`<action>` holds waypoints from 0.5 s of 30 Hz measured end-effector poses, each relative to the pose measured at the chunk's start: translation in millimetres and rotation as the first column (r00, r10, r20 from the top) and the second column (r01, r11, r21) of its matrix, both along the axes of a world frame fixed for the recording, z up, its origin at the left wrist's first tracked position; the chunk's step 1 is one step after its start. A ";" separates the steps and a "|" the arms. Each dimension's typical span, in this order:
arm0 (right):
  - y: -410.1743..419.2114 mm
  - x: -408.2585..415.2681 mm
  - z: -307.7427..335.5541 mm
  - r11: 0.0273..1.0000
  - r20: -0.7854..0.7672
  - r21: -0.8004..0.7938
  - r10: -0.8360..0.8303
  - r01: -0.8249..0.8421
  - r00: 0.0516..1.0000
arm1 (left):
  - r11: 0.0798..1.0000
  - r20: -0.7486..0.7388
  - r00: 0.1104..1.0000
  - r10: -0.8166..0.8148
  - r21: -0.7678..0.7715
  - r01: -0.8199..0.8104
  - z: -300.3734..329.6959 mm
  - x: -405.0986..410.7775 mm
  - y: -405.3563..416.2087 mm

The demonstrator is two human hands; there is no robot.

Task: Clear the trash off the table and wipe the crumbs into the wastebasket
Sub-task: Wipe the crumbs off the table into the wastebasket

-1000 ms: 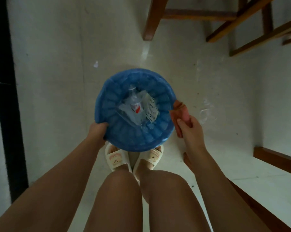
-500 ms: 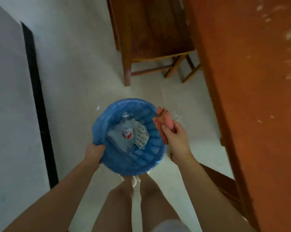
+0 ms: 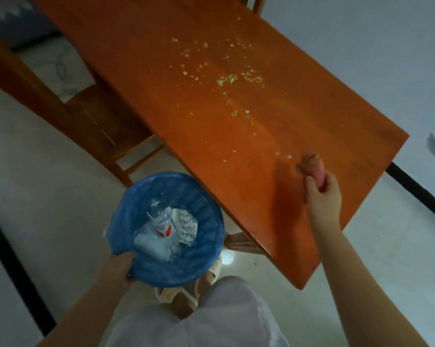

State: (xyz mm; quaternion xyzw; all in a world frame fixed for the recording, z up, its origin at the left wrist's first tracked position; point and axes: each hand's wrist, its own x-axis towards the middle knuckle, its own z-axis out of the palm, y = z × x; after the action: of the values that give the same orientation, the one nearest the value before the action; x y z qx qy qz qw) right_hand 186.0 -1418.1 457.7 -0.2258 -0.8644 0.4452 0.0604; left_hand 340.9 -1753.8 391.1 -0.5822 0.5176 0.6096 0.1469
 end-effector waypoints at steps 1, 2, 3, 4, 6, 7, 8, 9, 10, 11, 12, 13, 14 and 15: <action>25.4 -5.3 -2.2 0.995 -0.007 0.040 -0.086 0.086 0.996 | 1.000 0.000 1.000 -0.007 0.007 0.007 4.6 -3.3 7.4; 48.0 -10.7 -8.9 0.985 0.006 0.075 -0.156 0.155 0.988 | 1.000 0.010 1.000 -0.001 0.011 0.001 7.8 -7.3 13.6; 66.8 -16.1 -16.8 0.974 0.043 0.111 -0.205 0.200 0.978 | 1.000 0.032 0.999 0.022 0.010 -0.022 8.0 -10.5 18.5; 81.3 -22.0 -26.4 0.966 0.079 0.148 -0.226 0.213 0.971 | 0.998 0.052 0.997 0.061 0.013 -0.062 6.8 -14.3 23.7; 95.2 -33.9 -46.7 0.957 0.115 0.213 -0.223 0.195 0.968 | 0.992 0.080 0.989 0.126 0.016 -0.127 6.4 -20.7 32.4; 93.5 -40.7 -52.2 0.953 0.118 0.246 -0.211 0.177 0.970 | 0.990 0.091 0.986 0.139 0.015 -0.141 7.4 -24.4 37.0; 88.6 -48.9 -56.3 0.949 0.116 0.272 -0.197 0.159 0.974 | 0.989 0.093 0.985 0.142 0.016 -0.144 9.4 -28.6 41.2; 79.4 -58.0 -57.2 0.945 0.113 0.295 -0.179 0.139 0.977 | 0.989 0.096 0.984 0.148 0.010 -0.150 11.0 -32.6 44.1; 68.8 -68.6 -57.4 0.946 0.106 0.304 -0.148 0.109 0.983 | 0.988 0.108 0.982 0.156 0.000 -0.157 13.4 -36.9 46.3; 56.4 -79.9 -56.1 0.949 0.101 0.308 -0.105 0.069 0.989 | 0.986 0.119 0.979 0.165 -0.011 -0.165 16.2 -40.9 48.3; 43.0 -90.1 -55.4 0.948 0.095 0.317 -0.053 0.020 0.994 | 0.985 0.123 0.978 0.171 -0.016 -0.171 18.6 -44.6 50.2; 29.6 -99.6 -56.3 0.945 0.093 0.326 0.006 -0.036 0.996 | 0.984 0.128 0.975 0.180 -0.016 -0.179 20.4 -48.4 52.2; 14.9 -107.2 -57.0 0.939 0.098 0.330 0.065 -0.094 0.993 | 0.982 0.130 0.974 0.187 -0.012 -0.187 21.5 -52.4 53.3; -0.9 -111.3 -57.7 0.932 0.109 0.328 0.123 -0.152 0.986 | 0.982 0.128 0.973 0.190 -0.010 -0.190 23.2 -55.9 54.2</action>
State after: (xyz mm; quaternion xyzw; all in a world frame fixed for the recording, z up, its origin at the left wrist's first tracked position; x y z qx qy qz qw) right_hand 74.7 -1419.0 400.0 -0.1701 -0.9429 0.2848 0.0290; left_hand 285.0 -1699.6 414.2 -0.6670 0.4483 0.5825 0.1215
